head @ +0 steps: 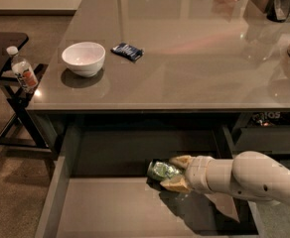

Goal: Place green can into top drawer

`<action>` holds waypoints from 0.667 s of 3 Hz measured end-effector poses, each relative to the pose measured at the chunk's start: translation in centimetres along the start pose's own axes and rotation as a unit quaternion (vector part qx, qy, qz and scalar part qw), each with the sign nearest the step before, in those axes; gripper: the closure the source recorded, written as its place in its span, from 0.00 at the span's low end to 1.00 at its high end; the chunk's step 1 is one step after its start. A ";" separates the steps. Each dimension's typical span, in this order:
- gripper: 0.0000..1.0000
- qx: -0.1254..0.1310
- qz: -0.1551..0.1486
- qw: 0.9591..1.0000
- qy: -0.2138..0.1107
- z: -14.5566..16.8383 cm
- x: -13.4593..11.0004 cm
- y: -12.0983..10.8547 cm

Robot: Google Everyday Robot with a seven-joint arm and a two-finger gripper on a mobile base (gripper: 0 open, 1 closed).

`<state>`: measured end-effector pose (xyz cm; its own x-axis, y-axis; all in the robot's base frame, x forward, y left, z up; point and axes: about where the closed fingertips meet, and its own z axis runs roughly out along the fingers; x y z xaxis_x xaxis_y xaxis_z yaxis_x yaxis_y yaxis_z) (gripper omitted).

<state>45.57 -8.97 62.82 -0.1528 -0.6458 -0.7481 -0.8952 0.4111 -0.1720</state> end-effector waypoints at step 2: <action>0.00 0.000 0.000 1.000 0.000 0.0 0.0 0.0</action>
Offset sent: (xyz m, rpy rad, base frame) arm 0.0000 0.0000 0.0000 0.0000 0.0000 0.0000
